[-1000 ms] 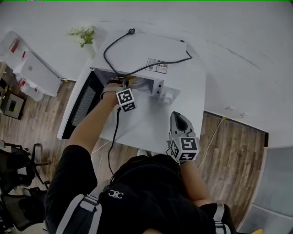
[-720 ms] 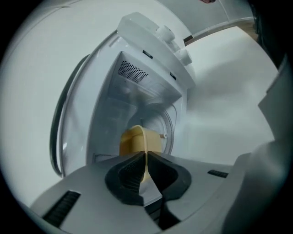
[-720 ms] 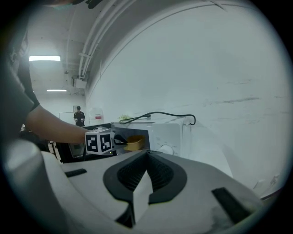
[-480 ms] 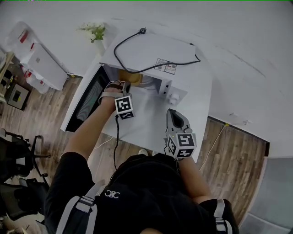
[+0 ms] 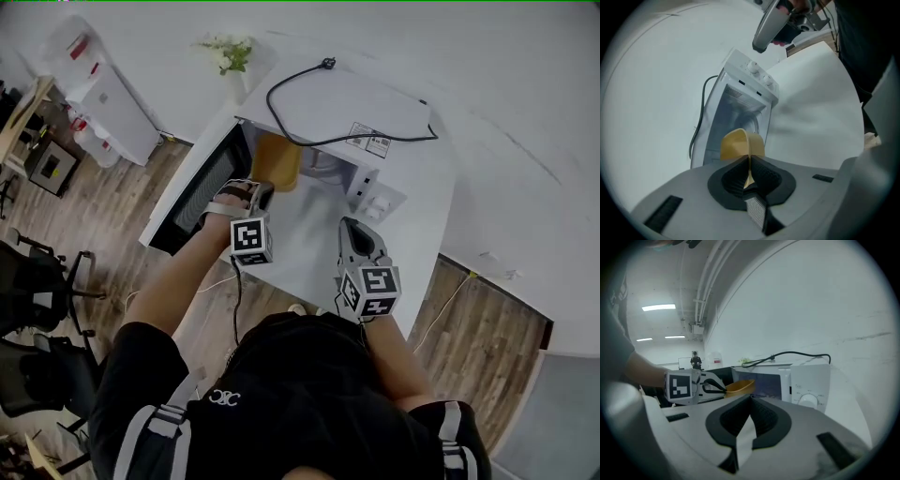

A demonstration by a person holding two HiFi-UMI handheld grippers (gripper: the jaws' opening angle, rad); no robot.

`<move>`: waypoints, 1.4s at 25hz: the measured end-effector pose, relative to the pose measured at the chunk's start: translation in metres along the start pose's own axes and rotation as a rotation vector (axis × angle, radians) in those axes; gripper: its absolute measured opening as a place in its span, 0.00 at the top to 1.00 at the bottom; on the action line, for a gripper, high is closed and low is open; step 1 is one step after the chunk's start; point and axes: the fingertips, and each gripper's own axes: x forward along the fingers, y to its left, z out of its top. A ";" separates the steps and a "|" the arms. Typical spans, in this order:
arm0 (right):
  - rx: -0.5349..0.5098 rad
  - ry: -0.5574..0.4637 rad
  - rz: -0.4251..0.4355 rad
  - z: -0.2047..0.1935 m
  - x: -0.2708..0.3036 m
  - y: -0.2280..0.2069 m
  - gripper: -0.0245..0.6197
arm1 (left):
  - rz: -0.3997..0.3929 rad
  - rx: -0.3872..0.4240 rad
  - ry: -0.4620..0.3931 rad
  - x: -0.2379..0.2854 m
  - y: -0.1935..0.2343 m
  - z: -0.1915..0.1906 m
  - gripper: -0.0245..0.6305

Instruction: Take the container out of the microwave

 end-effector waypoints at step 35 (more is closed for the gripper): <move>0.039 -0.030 0.071 0.003 0.014 0.045 0.96 | 0.043 0.042 -0.118 -0.109 -0.044 -0.016 0.91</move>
